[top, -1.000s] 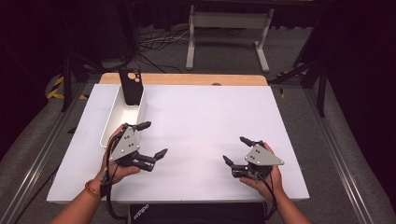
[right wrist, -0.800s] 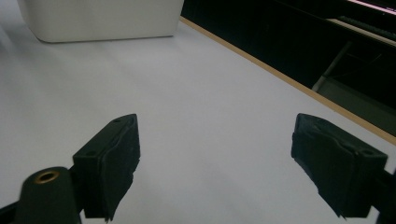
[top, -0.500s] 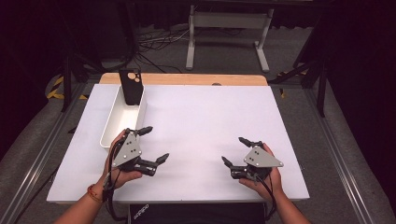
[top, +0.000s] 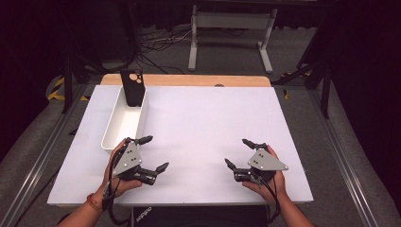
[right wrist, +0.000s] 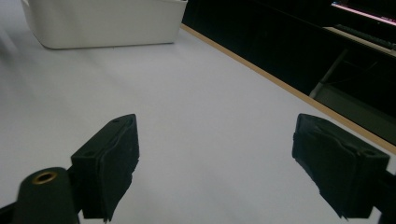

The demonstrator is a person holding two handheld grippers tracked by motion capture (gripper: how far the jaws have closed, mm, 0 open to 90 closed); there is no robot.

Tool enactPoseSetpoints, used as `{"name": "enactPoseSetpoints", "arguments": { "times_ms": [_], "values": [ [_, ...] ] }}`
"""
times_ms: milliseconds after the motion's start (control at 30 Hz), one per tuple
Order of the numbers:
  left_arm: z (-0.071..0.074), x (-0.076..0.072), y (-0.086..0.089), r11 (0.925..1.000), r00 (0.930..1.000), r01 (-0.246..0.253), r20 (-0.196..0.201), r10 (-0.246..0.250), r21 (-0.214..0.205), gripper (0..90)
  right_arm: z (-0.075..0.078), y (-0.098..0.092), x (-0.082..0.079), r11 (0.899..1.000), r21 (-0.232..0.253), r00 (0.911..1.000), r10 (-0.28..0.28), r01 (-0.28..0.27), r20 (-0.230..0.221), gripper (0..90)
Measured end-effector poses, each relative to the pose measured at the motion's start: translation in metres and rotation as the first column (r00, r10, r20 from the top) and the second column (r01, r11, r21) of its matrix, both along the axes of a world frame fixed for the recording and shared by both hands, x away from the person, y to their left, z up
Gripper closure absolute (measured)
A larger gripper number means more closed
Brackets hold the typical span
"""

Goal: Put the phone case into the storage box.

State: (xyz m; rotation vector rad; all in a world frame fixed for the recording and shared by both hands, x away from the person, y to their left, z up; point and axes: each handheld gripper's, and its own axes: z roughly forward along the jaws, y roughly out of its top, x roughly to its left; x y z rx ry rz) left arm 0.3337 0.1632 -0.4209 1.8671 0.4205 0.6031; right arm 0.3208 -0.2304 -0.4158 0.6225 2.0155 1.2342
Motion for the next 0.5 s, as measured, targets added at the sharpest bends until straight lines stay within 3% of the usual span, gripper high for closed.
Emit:
{"name": "enactPoseSetpoints", "arguments": {
  "times_ms": [100, 367, 500],
  "values": [
    [-0.004, -0.001, 0.000, 0.9999, 0.9999, -0.013, 0.005, 0.013, 0.005, 4.8, 0.000, 0.000, 0.000, 1.000, 0.002, 1.0000, 0.000, 0.000, 0.000, 15.6],
    [-0.012, 0.005, -0.005, 0.9991, 0.9987, 0.024, -0.045, -0.022, 0.034, 3.7, 0.000, -0.003, -0.001, 1.000, 0.012, 0.9999, -0.014, 0.014, 0.000, 12.9],
    [-0.012, 0.007, -0.003, 0.9997, 0.9981, 0.019, -0.060, -0.018, 0.015, 3.4, -0.001, -0.003, 0.000, 1.000, 0.001, 0.9999, -0.011, 0.011, -0.006, 12.1]
  ]
}}
